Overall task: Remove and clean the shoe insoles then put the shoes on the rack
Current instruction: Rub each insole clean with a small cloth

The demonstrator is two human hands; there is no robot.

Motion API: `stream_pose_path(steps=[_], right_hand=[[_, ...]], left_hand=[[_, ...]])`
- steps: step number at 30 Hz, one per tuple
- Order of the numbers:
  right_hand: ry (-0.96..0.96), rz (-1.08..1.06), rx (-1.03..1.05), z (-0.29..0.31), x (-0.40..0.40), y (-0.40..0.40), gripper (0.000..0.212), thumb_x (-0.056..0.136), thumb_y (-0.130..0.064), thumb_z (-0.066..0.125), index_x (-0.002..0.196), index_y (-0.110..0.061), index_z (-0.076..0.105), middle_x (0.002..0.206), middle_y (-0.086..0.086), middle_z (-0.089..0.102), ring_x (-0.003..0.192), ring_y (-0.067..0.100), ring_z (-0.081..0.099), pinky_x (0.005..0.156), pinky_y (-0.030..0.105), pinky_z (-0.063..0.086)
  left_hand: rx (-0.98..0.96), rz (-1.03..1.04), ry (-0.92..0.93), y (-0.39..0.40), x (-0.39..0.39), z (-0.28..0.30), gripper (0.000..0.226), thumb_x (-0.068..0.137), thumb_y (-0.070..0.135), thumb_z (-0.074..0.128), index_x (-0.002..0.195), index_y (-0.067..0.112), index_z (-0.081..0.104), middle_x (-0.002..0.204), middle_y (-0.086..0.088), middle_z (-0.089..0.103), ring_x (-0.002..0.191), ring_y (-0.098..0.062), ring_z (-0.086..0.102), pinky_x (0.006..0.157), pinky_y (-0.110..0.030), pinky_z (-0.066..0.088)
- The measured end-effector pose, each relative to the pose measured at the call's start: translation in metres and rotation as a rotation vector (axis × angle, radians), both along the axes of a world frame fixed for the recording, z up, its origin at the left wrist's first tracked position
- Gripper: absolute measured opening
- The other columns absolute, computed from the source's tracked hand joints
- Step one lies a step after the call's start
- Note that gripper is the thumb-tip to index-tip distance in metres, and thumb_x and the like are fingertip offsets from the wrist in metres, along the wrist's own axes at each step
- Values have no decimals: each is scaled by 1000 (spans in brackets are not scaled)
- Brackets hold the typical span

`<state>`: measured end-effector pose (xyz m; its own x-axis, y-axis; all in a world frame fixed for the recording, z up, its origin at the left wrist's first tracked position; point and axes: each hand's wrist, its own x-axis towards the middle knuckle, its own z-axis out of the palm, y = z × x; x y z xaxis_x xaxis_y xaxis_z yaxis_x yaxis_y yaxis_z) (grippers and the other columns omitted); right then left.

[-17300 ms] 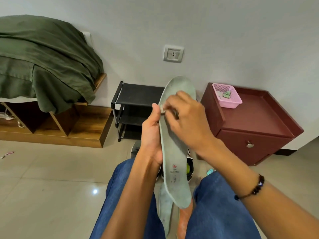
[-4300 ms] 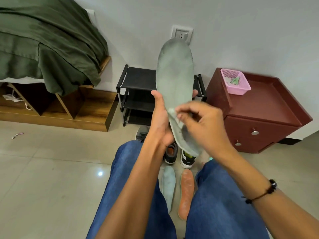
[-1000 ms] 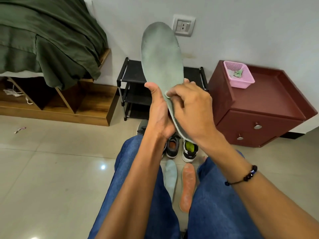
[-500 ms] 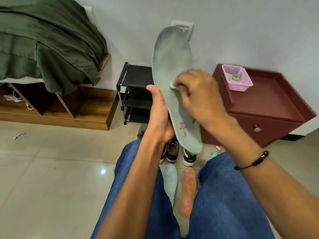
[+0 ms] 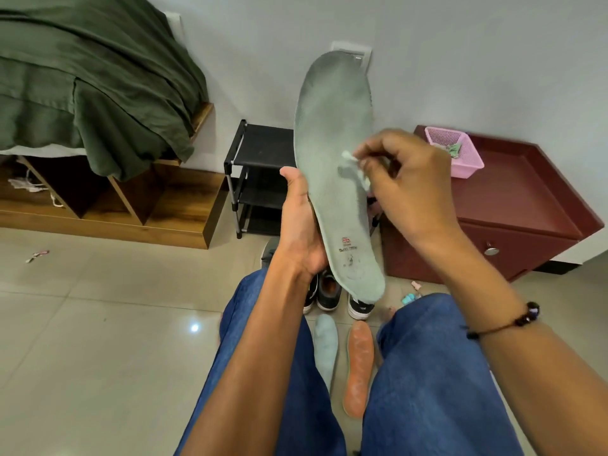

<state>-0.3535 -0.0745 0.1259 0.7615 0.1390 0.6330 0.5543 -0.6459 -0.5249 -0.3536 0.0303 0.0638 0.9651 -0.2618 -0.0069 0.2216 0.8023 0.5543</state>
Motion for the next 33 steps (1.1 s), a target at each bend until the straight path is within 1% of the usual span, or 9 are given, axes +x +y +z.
stream_pose_path(steps=[4, 7, 9, 14, 18, 21, 26, 30, 33], right_hand=[[-184, -58, -295, -11, 16, 14, 12, 74, 3, 55, 76, -3, 66, 75, 10, 66, 72, 29, 60, 68, 28, 39], [-137, -15, -194, -30, -4, 29, 14, 74, 5, 54, 77, -3, 65, 75, 8, 65, 73, 26, 59, 69, 33, 42], [-117, 46, -122, -39, -20, 29, 15, 75, 8, 55, 77, -2, 65, 75, 7, 64, 73, 24, 59, 69, 33, 43], [-39, 178, -87, -43, -43, 18, 15, 75, 9, 59, 77, -2, 69, 76, 5, 66, 75, 16, 60, 72, 29, 47], [-154, 53, -165, -12, -10, 3, 12, 75, 6, 60, 78, -2, 68, 77, 9, 64, 77, 24, 57, 73, 26, 42], [-218, -13, -279, -1, 18, 7, 10, 74, 4, 58, 76, -4, 65, 78, 10, 61, 77, 28, 55, 70, 22, 34], [-98, 95, -244, -34, -4, 23, 12, 71, 5, 55, 73, -4, 63, 73, 6, 61, 73, 25, 55, 68, 31, 39], [2, 246, -177, -51, -36, 11, 15, 71, 8, 60, 72, -5, 68, 73, 0, 66, 73, 17, 59, 71, 29, 45], [119, 283, -114, -38, -36, -7, 15, 71, 4, 64, 74, -9, 71, 76, -6, 65, 76, 8, 59, 74, 25, 48]], left_hand=[[-16, 29, 14, 0, -1, 1, 75, 93, 64, 11, 105, 12, 64, 95, -9, 69, 91, -21, 64, 86, -35, 49], [-59, 22, 63, 0, -1, -3, 81, 94, 63, 13, 98, 7, 70, 93, -12, 69, 91, -21, 67, 84, -29, 54], [-40, 16, 81, 2, -1, -4, 84, 92, 66, 13, 116, 2, 62, 105, -16, 64, 97, -24, 64, 91, -30, 51], [9, -57, 94, 3, -1, -2, 91, 87, 72, 10, 113, -2, 57, 102, -17, 62, 81, -21, 64, 75, -27, 55], [-26, 20, 100, 0, -2, -1, 79, 94, 62, 13, 96, 10, 72, 92, -13, 70, 84, -23, 68, 79, -33, 54], [23, 23, 96, -1, -3, 0, 69, 96, 59, 14, 105, 13, 64, 90, -9, 70, 84, -20, 66, 76, -32, 54], [-84, 35, 129, 0, -1, -8, 75, 97, 57, 19, 90, 5, 72, 85, -12, 70, 83, -20, 69, 78, -28, 56], [46, -43, 159, 7, 0, -6, 87, 90, 69, 13, 110, 0, 62, 103, -22, 64, 85, -27, 64, 75, -31, 56], [46, -57, 159, -1, -1, -3, 84, 91, 68, 13, 109, 1, 60, 97, -21, 67, 82, -28, 67, 73, -32, 57]])
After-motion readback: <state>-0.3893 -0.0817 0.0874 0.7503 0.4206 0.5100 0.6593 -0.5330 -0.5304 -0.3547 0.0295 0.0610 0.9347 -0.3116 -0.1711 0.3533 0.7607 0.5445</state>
